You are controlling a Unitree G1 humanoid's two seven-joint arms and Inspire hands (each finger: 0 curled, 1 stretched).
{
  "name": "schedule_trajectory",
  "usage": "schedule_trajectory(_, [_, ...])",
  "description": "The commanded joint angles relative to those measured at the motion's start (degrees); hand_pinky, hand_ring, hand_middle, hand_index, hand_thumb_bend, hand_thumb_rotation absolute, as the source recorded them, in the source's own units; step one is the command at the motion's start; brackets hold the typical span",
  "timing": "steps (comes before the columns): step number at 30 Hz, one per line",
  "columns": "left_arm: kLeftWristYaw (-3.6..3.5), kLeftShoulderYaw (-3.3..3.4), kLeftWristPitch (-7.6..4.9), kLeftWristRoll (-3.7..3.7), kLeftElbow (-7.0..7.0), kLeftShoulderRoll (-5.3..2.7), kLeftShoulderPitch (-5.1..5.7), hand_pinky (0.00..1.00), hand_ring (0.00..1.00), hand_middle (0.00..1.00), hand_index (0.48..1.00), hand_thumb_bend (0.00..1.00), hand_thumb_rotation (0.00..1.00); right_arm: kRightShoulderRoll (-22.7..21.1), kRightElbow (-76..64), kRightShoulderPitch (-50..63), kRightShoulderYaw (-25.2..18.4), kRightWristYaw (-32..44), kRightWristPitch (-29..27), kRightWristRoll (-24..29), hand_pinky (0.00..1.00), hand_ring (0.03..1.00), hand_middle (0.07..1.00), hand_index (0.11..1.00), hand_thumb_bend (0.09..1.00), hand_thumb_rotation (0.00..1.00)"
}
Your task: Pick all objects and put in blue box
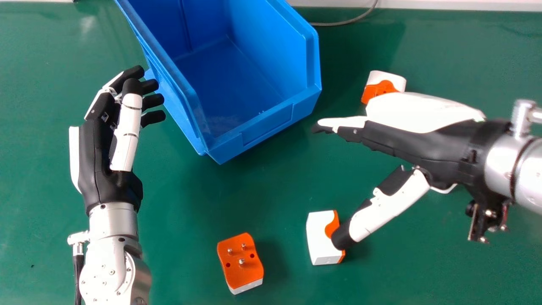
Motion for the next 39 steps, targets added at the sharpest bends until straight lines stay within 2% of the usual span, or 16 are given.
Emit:
schedule_trajectory(1, [-0.08,0.26,-0.66,0.54,-0.95,0.71,0.05,0.62,0.66,0.7,0.718,0.57,0.64,0.3,-2.4,-2.2,1.8,1.0,1.6,-2.8,0.76,0.875,0.933,0.928,0.92,0.6])
schedule_trajectory(2, [-0.08,0.32,-0.65,0.54,-1.12,0.81,0.17,0.62,0.66,0.7,0.719,0.57,0.65,0.6,-2.8,-2.2,2.6,1.1,1.9,-3.8,0.76,0.881,0.934,0.927,0.928,0.56])
schedule_trajectory(5, [-0.45,0.41,-0.77,0.28,-1.07,1.22,0.21,0.62,0.66,0.7,0.719,0.57,0.65,1.5,-3.3,-2.0,5.3,1.4,2.2,-6.8,0.76,0.881,0.934,0.927,0.928,0.56])
schedule_trajectory(7, [-0.57,0.49,-0.66,0.3,-0.87,1.68,0.12,0.61,0.66,0.7,0.72,0.57,0.65,2.5,-3.6,-1.8,7.3,1.7,2.6,-9.6,0.77,0.889,0.935,0.925,0.934,0.52])
schedule_trajectory(9, [-0.02,0.56,-0.35,0.79,-1.02,1.88,0.05,0.61,0.66,0.7,0.723,0.56,0.65,3.7,-3.6,-1.4,8.8,1.6,2.2,-12.3,0.77,0.896,0.938,0.927,0.936,0.48])
schedule_trajectory(11, [0.46,0.61,0.3,0.86,-1.62,1.83,0.14,0.61,0.66,0.7,0.723,0.56,0.65,4.9,-3.1,-0.9,10.3,1.5,1.7,-14.5,0.77,0.896,0.938,0.927,0.936,0.48])
schedule_trajectory(15, [0.66,0.67,0.3,1.15,-1.6,2.06,0.1,0.61,0.66,0.7,0.726,0.55,0.65,7.3,-1.9,-0.1,12.4,1.7,0.6,-19.2,0.78,0.904,0.943,0.933,0.95,0.41])
schedule_trajectory(18, [0.6,0.92,0.15,0.8,-1.32,1.92,-0.18,0.61,0.66,0.69,0.726,0.55,0.66,9.2,-1.0,0.8,13.5,1.5,-0.2,-22.1,0.78,0.91,0.949,0.94,0.959,0.38])
schedule_trajectory(22, [0.59,0.97,0.02,0.84,-1.16,1.88,-0.19,0.6,0.66,0.69,0.723,0.55,0.65,11.2,0.3,1.7,14.5,2.1,-1.9,-25.1,0.79,0.915,0.954,0.947,0.968,0.35])
schedule_trajectory(23, [0.51,1.02,0.03,0.67,-1.16,1.83,-0.18,0.6,0.65,0.68,0.72,0.55,0.65,11.8,0.7,1.9,14.6,2.3,-2.5,-26.0,0.8,0.924,0.964,0.958,0.98,0.32])
schedule_trajectory(26, [0.33,1.18,0.2,0.41,-1.16,1.86,-0.19,0.6,0.65,0.68,0.72,0.55,0.65,13.2,2.0,2.3,15.6,2.9,-3.8,-29.4,0.81,0.928,0.968,0.962,0.984,0.3])
schedule_trajectory(30, [0.35,1.11,-0.09,0.89,-1.19,1.99,-0.06,0.6,0.65,0.68,0.72,0.54,0.65,15.5,3.7,3.4,16.0,3.6,-5.0,-33.7,0.81,0.931,0.972,0.966,0.988,0.29])
schedule_trajectory(32, [0.21,1.04,-0.47,0.88,-0.81,1.87,-0.08,0.59,0.65,0.68,0.718,0.55,0.65,16.3,4.5,4.5,15.7,3.0,-6.1,-35.2,0.82,0.936,0.977,0.969,0.991,0.29])
schedule_trajectory(35, [0.31,0.76,0.08,1.09,-1.0,1.76,-0.05,0.59,0.65,0.68,0.716,0.54,0.66,17.0,5.3,6.3,14.9,1.6,-8.0,-36.2,0.83,0.941,0.981,0.971,0.993,0.27])
schedule_trajectory(37, [0.0,0.68,-0.15,1.14,-0.63,1.97,-0.11,0.59,0.64,0.68,0.716,0.54,0.66,17.4,5.8,7.3,14.4,1.4,-9.0,-36.5,0.83,0.944,0.983,0.971,0.995,0.26])
schedule_trajectory(39, [0.0,0.63,-0.55,1.28,-0.26,1.93,-0.3,0.59,0.64,0.68,0.716,0.54,0.66,17.6,6.2,8.2,14.0,0.9,-9.8,-36.7,0.83,0.944,0.983,0.971,0.995,0.26])
